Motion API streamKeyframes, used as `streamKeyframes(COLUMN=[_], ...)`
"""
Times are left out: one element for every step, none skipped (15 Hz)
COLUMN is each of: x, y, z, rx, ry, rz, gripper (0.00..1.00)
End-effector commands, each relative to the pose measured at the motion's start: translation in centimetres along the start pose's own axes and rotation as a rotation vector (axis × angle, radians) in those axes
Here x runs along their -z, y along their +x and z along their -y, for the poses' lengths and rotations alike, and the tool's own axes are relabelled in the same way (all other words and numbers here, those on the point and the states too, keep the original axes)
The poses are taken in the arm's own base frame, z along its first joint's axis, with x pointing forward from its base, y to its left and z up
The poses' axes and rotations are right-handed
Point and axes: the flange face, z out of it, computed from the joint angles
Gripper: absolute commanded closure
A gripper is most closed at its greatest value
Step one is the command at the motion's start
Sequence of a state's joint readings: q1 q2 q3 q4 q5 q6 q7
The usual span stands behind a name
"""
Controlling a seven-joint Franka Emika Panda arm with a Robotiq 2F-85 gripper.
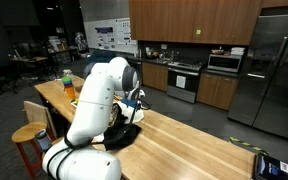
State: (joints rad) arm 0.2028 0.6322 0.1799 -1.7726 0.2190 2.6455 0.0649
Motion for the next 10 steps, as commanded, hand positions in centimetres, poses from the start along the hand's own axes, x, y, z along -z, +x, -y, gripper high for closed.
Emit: streamKeyframes(x=[-2.0,-1.9,-1.5,-1.0,-0.6,-0.2,0.2,0.5,0.7,0.8], y=[0.2,0.2,0.2,0.2,0.2,0.1,0.0,0.0,-0.1,-0.2], z=[-0.6,-0.8,-1.2,-1.7,-2.4,-3.3,-4.2,-5.0,-5.8,-6.4], rx=[-0.077,-0.072,-0.066,-0.051,-0.035,-0.033,-0.042,-0.044,-0.053,-0.068], ry=[-0.008,-0.016,-0.033,-0.051,-0.073,-0.088,-0.111,-0.129,-0.142,-0.144], rz=[0.049,0.049,0.05,0.048,0.044,0.044,0.047,0.05,0.057,0.064], gripper=[0.0,0.0,0.0,0.0,0.0,0.0,0.0,0.0,0.0,0.0])
